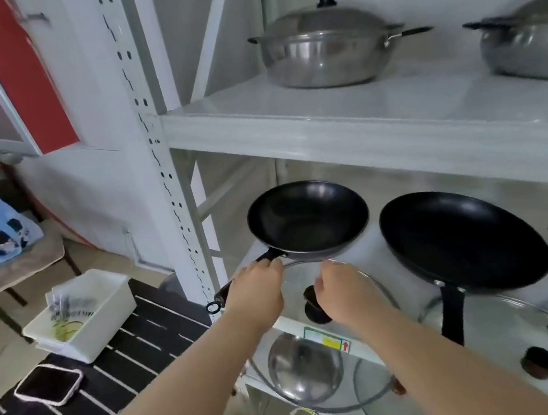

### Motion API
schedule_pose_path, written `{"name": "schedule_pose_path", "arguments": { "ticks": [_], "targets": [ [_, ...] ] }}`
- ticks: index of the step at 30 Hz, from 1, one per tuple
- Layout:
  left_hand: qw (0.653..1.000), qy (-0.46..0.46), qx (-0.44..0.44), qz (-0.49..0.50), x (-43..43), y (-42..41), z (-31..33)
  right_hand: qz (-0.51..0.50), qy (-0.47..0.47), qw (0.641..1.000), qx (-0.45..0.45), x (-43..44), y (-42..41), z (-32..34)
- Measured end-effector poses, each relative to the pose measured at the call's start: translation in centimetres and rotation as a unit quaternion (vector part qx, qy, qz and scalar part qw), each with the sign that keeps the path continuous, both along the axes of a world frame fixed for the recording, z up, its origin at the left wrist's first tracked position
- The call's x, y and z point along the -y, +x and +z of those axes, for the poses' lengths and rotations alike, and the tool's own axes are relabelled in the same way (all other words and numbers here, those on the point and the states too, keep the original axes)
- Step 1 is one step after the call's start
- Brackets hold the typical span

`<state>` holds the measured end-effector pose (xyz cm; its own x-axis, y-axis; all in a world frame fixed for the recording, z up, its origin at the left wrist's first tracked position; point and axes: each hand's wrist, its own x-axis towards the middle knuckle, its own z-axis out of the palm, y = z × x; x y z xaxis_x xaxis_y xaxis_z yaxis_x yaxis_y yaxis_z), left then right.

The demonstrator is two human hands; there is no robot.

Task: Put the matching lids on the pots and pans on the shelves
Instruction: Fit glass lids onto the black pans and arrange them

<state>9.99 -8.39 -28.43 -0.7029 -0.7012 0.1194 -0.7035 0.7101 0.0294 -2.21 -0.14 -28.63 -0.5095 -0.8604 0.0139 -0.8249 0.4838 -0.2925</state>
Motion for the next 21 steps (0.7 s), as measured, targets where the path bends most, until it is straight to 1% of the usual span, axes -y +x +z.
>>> {"name": "schedule_pose_path", "arguments": {
  "ticks": [4,7,10,12,14,17,19,21],
  "targets": [
    [0.999,-0.014,0.022,0.023,3.8,-1.7,-3.5,0.006,0.024,0.998,-0.062,1.1,-1.5,-4.2],
    [0.998,-0.017,0.041,0.055,5.9,-2.0,-6.0,0.009,0.048,0.996,-0.070,1.5,-2.2,-6.7],
    [0.995,0.011,0.046,0.088,7.0,-1.8,-7.5,0.024,0.061,0.995,-0.072,1.2,-2.7,-8.1],
    [0.995,0.025,0.039,0.094,7.6,-1.9,-8.1,0.041,0.065,0.991,-0.107,1.0,-2.8,-8.5],
    [0.994,0.007,0.058,0.091,8.1,-2.1,-8.2,0.057,0.070,0.985,-0.148,0.9,-2.8,-8.8],
    [0.991,-0.026,0.091,0.089,8.5,-2.2,-8.2,0.054,0.059,0.986,-0.146,0.7,-2.8,-8.9],
    [0.992,-0.005,0.092,0.084,8.8,-2.1,-8.1,0.054,0.058,0.987,-0.137,0.4,-2.9,-8.7],
    [0.993,0.041,0.074,0.079,9.1,-1.7,-7.8,0.054,0.051,0.989,-0.130,-0.4,-3.0,-8.4]
  ]
}}
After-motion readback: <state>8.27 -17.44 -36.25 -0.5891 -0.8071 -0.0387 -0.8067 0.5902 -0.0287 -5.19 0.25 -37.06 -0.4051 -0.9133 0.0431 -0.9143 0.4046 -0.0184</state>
